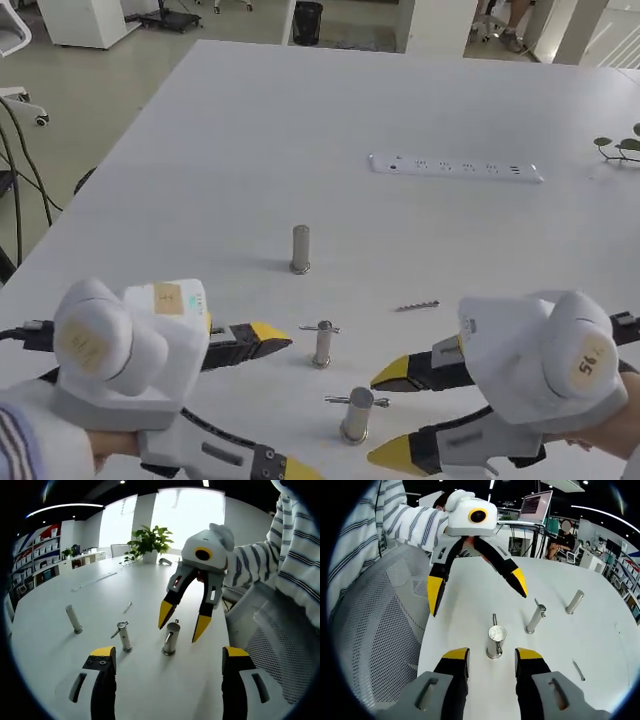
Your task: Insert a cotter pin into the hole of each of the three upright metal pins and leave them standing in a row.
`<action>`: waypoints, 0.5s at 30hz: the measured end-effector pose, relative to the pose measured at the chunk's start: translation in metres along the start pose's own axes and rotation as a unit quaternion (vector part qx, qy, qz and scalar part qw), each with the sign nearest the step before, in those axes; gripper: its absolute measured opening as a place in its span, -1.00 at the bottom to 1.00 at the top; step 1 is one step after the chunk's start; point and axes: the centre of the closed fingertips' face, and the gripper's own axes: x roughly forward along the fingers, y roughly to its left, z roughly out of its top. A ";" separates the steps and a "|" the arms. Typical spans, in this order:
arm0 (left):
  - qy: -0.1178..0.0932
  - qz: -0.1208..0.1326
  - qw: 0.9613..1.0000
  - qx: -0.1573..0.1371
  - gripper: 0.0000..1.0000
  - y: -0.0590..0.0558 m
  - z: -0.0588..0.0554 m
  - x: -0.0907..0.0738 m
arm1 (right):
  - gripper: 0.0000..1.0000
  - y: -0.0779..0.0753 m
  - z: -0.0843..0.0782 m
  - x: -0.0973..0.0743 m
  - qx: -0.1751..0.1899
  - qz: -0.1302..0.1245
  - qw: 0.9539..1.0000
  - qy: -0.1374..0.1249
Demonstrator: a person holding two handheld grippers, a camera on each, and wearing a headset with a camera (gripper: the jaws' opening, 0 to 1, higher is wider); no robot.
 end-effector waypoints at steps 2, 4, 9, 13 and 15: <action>0.003 0.002 1.000 0.003 0.89 -0.002 -0.003 -0.004 | -0.35 0.000 0.002 0.003 0.007 0.002 1.000 -0.006; 0.008 0.004 1.000 0.006 0.98 -0.002 -0.005 -0.007 | -0.33 0.001 0.003 0.005 0.014 0.004 1.000 -0.013; 0.011 -0.005 1.000 -0.006 0.98 -0.010 -0.009 -0.010 | -0.32 0.002 0.005 0.012 0.026 0.008 0.999 -0.025; 0.008 -0.003 1.000 -0.014 0.98 -0.012 -0.009 -0.011 | -0.42 0.002 0.009 0.017 0.035 0.012 0.999 -0.040; 0.007 -0.001 1.000 -0.017 0.98 -0.011 -0.010 -0.011 | -0.45 0.001 0.010 0.019 0.035 0.012 0.998 -0.042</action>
